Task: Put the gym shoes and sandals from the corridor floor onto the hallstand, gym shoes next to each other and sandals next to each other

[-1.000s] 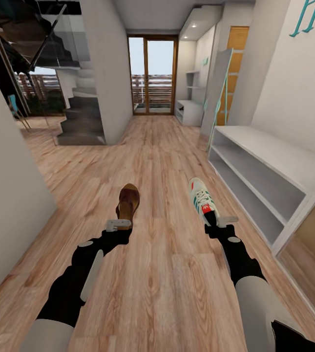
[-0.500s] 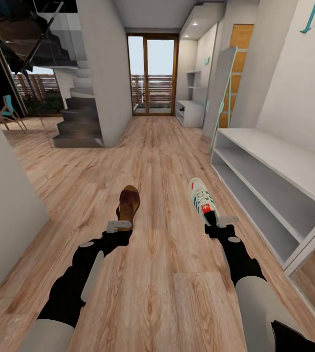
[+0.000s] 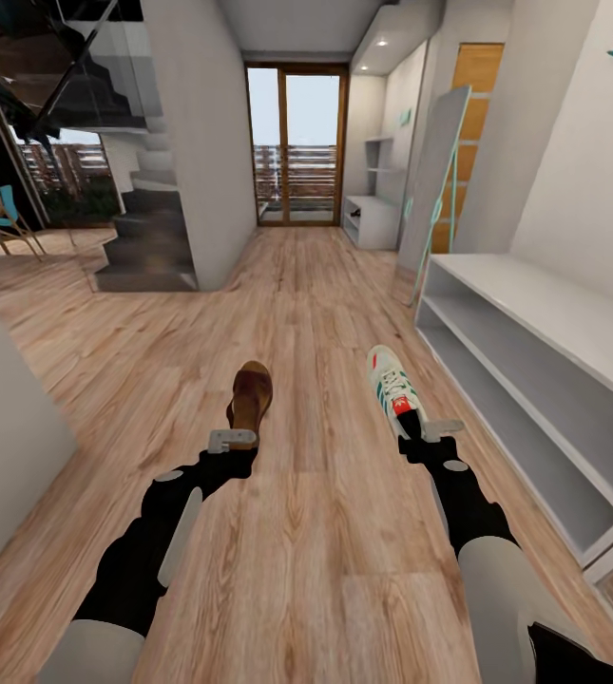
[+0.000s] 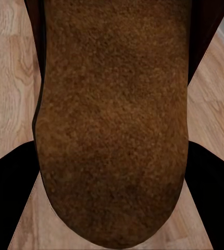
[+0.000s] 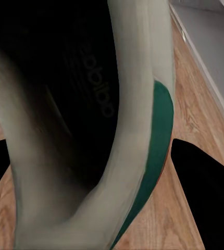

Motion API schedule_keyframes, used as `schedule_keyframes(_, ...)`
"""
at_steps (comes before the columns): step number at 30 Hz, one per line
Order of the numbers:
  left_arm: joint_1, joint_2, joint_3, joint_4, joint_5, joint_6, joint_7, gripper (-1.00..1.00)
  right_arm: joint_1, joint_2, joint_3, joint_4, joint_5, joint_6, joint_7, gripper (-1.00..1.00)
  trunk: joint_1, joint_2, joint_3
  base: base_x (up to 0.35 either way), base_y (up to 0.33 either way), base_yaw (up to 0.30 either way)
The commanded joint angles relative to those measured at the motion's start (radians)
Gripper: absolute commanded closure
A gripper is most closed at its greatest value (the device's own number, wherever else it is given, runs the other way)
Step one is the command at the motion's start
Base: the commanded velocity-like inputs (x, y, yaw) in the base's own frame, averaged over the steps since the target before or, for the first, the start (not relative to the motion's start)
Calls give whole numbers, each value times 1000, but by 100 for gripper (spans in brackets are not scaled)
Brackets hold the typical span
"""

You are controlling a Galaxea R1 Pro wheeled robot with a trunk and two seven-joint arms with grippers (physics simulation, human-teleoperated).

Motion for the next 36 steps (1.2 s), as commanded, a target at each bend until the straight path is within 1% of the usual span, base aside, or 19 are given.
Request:
schedule_keyframes(1, 0, 0, 1, -1, 11, 6, 2, 100, -1, 2, -7, -3, 10, 3, 10, 100, 0, 0, -1, 346, 0, 0)
schedule_keyframes(36, 0, -1, 1, -1, 11, 6, 2, 100, -1, 2, -7, -3, 10, 3, 10, 100, 0, 0, -1, 346, 0, 0)
